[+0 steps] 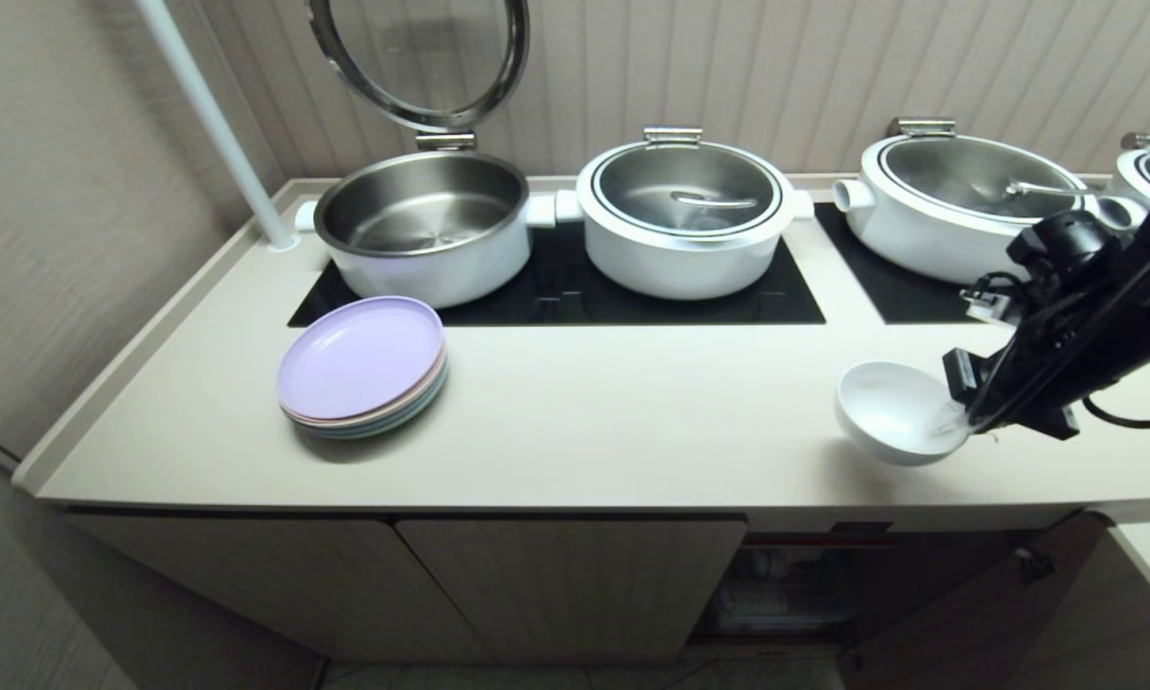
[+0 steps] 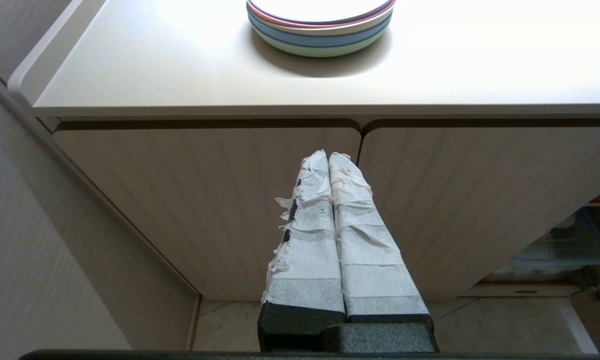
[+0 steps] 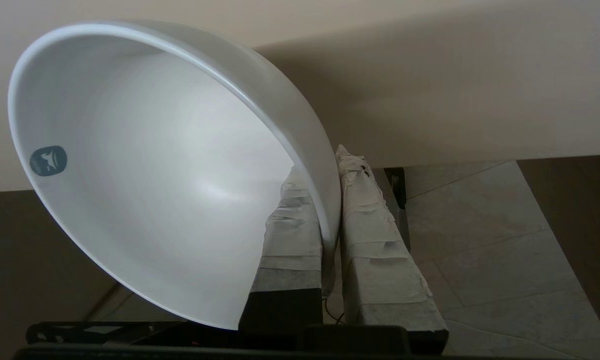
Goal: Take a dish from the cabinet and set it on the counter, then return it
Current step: Pick up the bowl from the table, then put it back into the cabinet
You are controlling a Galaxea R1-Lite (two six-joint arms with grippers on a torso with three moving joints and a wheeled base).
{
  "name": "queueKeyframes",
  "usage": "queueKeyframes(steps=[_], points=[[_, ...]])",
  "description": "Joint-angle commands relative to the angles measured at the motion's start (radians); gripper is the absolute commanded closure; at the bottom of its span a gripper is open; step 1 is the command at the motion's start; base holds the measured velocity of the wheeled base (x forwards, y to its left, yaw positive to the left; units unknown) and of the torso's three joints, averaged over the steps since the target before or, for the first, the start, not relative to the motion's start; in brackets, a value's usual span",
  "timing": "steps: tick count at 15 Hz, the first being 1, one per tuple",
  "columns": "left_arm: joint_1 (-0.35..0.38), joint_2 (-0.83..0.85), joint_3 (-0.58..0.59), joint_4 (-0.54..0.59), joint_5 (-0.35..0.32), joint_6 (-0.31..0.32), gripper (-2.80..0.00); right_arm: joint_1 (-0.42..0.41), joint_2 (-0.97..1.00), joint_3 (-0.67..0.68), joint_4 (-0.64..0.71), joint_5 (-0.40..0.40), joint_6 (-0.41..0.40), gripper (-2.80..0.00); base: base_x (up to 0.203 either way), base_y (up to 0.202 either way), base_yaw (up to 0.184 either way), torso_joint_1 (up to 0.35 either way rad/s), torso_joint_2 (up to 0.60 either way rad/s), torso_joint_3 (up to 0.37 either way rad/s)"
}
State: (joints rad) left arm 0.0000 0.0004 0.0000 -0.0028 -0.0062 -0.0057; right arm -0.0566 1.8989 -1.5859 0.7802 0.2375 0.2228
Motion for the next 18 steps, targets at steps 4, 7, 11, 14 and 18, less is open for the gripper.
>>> queueKeyframes(steps=[4, 7, 11, 14, 18], points=[[0.000, 0.000, 0.000, 0.000, 0.000, 0.000, 0.00, 0.000, -0.137, 0.088, 0.005, 0.025, 0.001, 0.00, 0.000, 0.000, 0.000, 0.000, 0.00, 0.000], [0.000, 0.000, 0.000, 0.000, 0.000, 0.000, 0.00, 0.003, -0.216, 0.145, 0.004, 0.026, 0.001, 0.00, 0.000, 0.000, 0.000, 0.000, 0.00, 0.000], [0.000, 0.000, 0.000, 0.000, 0.000, 0.000, 0.00, 0.003, -0.307, 0.194, 0.005, 0.026, 0.001, 0.00, 0.000, 0.000, 0.000, 0.000, 0.00, 0.000], [0.000, 0.000, 0.000, 0.000, 0.000, 0.000, 0.00, 0.003, -0.391, 0.280, 0.005, 0.026, 0.001, 0.00, 0.000, 0.000, 0.000, 0.000, 0.00, 0.000], [0.000, 0.000, 0.000, 0.000, 0.000, 0.000, 0.00, 0.003, -0.516, 0.409, 0.004, 0.025, -0.004, 0.00, 0.000, 0.000, 0.000, 0.000, 0.00, 0.000]])
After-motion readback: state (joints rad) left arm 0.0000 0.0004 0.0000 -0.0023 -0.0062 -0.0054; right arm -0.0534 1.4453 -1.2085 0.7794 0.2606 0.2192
